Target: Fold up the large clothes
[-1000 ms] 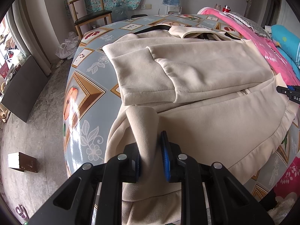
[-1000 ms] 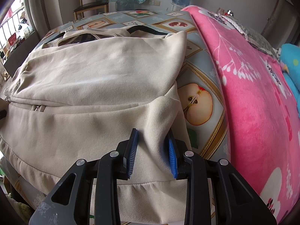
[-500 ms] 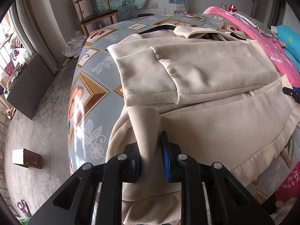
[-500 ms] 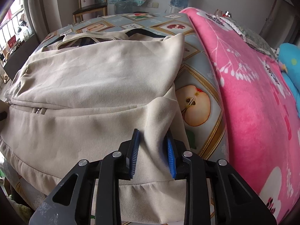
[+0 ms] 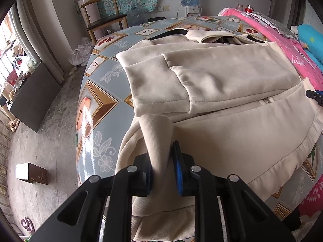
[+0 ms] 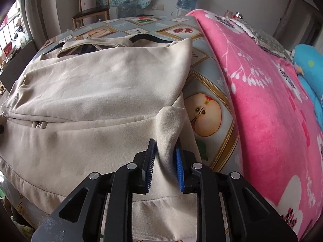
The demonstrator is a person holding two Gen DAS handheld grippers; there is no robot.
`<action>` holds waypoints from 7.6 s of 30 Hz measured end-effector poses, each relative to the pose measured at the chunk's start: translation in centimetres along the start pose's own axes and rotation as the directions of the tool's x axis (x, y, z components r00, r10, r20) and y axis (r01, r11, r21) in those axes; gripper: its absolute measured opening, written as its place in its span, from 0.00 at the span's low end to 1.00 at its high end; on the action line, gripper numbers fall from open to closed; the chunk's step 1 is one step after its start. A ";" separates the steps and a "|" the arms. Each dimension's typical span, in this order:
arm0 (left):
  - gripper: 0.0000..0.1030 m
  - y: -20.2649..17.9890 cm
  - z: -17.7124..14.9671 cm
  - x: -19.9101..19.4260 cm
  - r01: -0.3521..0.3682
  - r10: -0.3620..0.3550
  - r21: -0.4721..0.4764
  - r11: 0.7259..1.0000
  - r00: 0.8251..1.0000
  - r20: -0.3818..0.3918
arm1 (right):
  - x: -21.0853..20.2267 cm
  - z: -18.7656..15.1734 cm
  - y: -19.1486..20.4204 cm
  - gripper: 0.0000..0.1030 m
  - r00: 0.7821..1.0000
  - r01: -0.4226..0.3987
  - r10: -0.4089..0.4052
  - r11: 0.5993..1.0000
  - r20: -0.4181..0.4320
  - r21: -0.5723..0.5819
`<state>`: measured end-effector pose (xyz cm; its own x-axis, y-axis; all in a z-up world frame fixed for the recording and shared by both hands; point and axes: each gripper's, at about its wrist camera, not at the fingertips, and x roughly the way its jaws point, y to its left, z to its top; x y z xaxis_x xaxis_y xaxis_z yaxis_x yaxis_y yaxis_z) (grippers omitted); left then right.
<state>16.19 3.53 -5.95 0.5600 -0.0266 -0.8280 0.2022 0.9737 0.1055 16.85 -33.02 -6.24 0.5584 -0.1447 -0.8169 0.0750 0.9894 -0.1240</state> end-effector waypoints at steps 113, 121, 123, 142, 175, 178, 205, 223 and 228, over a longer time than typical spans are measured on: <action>0.06 7.0 21.8 11.2 0.082 -0.080 -0.086 0.993 0.996 0.027 | 11.4 21.4 -1.7 0.06 0.992 -0.109 0.097 0.978 0.077 0.177; 0.22 10.4 21.5 9.4 0.023 -0.012 -0.150 0.988 0.997 0.070 | 9.8 20.6 -4.9 0.48 0.997 0.024 -0.039 0.980 0.070 0.198; 0.22 11.4 21.2 7.1 -0.002 0.019 -0.137 0.991 0.992 0.123 | 7.6 20.7 -6.6 0.48 0.991 0.053 -0.078 0.975 0.110 0.215; 0.22 4.6 5.6 2.6 0.106 -0.103 -0.051 0.993 0.993 0.050 | 3.6 4.4 -3.1 0.39 0.966 -0.257 0.251 0.949 0.054 0.181; 0.48 -1.5 3.9 -1.0 0.049 -0.052 0.023 0.999 0.989 0.136 | -0.9 4.1 12.7 0.76 0.968 -0.247 0.245 0.968 0.045 0.050; 0.69 -1.6 2.6 -3.9 0.043 -0.047 0.024 0.999 0.979 0.200 | -4.4 3.2 11.3 0.87 0.964 -0.245 0.237 0.968 0.119 0.056; 0.95 -4.7 0.2 -11.7 -0.081 0.133 -0.158 0.984 0.926 0.354 | -15.7 -1.4 6.6 0.93 0.936 0.010 -0.056 0.991 0.347 0.133; 0.95 -6.9 1.7 -7.6 -0.070 0.082 -0.149 0.986 0.994 0.077 | -9.0 -2.8 7.2 0.93 0.991 -0.105 0.090 0.982 0.096 0.158; 0.95 -6.8 1.7 -7.5 -0.072 0.082 -0.152 0.986 0.995 0.061 | -8.7 -3.0 7.8 0.93 0.993 -0.106 0.097 0.984 0.068 0.145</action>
<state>11.99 -3.32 0.47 0.6224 0.0400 -0.7817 0.0369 0.9961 0.0803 10.13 -24.10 -1.80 0.6180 -0.0473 -0.7847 0.1341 0.9899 0.0460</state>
